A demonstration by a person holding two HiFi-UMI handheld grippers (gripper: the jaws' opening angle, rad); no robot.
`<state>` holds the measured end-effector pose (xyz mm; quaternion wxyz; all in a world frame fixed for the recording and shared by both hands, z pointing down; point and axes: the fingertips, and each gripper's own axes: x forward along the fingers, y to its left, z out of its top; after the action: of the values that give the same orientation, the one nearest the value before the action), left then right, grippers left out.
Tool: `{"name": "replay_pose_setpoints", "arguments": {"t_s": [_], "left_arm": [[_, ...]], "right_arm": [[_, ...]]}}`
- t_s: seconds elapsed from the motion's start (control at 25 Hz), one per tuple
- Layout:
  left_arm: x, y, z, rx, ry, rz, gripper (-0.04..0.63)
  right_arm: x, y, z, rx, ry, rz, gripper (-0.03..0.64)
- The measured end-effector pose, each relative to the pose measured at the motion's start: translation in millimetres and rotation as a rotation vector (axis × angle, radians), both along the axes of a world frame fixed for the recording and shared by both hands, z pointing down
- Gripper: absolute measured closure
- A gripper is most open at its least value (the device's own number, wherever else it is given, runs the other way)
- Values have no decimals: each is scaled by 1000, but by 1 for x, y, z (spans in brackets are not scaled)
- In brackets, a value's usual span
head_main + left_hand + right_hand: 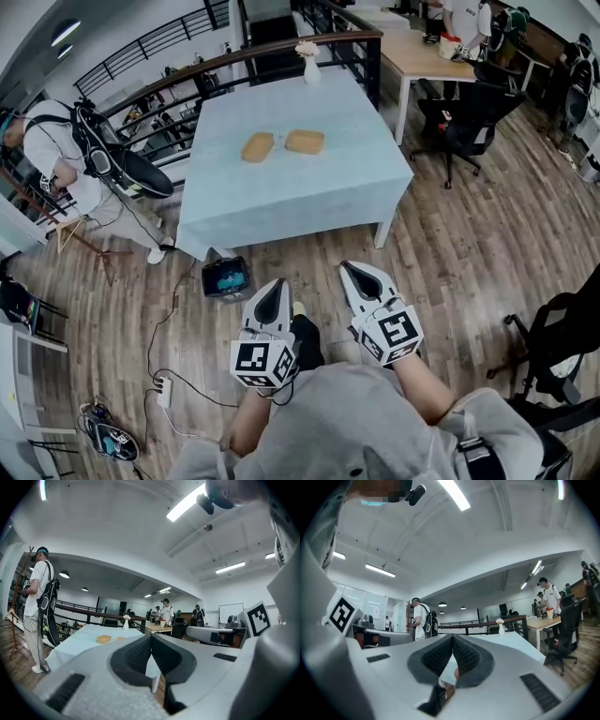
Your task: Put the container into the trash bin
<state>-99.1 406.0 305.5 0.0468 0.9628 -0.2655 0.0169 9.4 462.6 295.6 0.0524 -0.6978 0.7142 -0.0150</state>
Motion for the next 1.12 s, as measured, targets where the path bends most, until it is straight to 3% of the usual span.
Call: {"name": "replay_pose_setpoints", "arguments": {"t_s": [0.4, 1.12], "left_arm": [[17, -67, 9, 7, 14, -30, 575], [74, -181, 35, -87, -41, 36, 575]], "right_arm": [[14, -71, 11, -29, 31, -46, 591], [61, -185, 38, -120, 12, -43, 591]]}}
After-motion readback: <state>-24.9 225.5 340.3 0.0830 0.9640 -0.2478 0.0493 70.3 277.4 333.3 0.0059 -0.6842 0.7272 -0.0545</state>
